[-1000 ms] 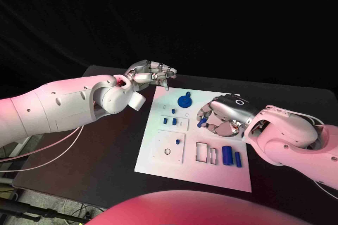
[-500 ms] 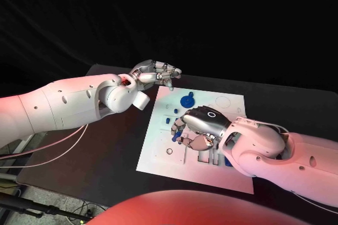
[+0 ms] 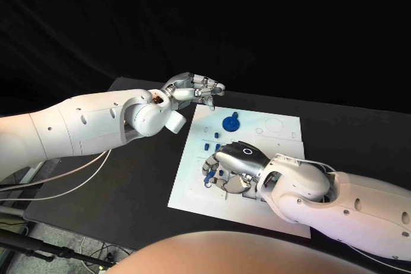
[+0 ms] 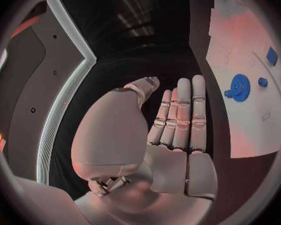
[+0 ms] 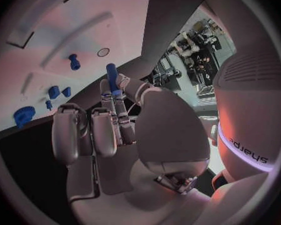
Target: Assemble the parts on the task board
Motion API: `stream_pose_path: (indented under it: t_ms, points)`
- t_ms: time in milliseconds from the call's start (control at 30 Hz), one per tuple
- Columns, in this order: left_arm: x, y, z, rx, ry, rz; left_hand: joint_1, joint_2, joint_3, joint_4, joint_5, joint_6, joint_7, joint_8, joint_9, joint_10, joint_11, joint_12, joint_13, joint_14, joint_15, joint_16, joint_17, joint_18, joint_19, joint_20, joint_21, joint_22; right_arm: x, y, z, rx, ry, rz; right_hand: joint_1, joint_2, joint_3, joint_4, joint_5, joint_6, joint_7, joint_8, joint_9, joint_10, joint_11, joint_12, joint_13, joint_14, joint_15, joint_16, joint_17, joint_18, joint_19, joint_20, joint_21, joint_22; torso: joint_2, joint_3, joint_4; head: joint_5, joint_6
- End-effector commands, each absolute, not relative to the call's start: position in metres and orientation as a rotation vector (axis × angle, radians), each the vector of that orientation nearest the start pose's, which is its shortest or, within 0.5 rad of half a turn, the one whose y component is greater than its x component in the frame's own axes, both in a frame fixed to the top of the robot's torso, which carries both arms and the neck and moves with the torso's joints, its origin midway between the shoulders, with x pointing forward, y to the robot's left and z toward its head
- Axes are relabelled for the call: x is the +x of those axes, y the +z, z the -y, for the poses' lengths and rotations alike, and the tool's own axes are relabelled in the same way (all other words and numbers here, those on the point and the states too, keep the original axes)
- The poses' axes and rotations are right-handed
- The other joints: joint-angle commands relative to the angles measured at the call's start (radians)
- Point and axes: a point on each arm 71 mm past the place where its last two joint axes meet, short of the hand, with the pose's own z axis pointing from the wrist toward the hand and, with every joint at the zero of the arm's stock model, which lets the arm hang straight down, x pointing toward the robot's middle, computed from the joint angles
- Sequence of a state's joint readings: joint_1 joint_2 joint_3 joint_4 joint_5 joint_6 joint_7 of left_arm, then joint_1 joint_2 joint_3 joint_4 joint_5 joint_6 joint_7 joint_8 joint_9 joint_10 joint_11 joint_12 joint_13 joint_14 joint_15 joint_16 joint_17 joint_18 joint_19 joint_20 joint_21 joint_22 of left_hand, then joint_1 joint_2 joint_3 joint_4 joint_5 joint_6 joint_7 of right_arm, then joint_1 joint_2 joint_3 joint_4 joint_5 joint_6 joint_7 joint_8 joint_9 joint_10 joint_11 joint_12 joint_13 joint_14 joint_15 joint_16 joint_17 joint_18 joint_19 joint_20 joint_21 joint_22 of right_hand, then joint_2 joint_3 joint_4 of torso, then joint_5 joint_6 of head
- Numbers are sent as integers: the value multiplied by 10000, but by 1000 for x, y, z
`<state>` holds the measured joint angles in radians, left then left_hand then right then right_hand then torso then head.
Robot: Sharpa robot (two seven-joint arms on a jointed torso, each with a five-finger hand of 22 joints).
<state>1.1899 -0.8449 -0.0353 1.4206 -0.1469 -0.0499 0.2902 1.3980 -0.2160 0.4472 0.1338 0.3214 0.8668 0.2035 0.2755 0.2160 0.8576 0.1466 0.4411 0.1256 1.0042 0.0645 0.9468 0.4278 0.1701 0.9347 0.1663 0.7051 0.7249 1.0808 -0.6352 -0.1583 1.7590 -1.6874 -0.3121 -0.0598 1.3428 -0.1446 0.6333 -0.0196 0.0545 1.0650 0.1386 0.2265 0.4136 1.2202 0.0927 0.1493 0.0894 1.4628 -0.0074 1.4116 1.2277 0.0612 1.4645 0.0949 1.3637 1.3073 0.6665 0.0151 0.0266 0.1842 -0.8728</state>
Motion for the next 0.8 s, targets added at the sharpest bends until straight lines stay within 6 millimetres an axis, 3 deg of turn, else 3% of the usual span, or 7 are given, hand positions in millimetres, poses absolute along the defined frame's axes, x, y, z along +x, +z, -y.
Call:
stream_pose_path:
  t_ms: [33, 800]
  points:
    - [499, -191, -223, -9647, -16024, -16523, 65, 3, -37, -11, 37, -90, 9, 33, 12, -32, 0, -4, -11, -3, 73, -42, -15, 122, 58, -24, -64, 0, 353, -238, 35, -6593, 10669, -16462, 172, 56, 11, -75, 44, -30, 2, 27, 13, 254, -266, -19, 11, 418, -41, 27, -4, -157, 121, -28, -46, 1805, 0, 6, -3, 22, 2]
    - [498, -191, -223, -9652, -16015, -16520, 65, 3, -37, -11, 37, -90, 9, 33, 12, -32, 0, -4, -11, -3, 73, -42, -15, 122, 58, -24, -64, 0, 356, -253, 33, -7110, 10003, -16656, 179, 73, 23, -100, 74, -67, 16, 20, 23, 247, -254, -57, 20, 414, -28, 20, -24, -154, 112, -21, -62, 1804, 5, 12, -1, 65, 2]
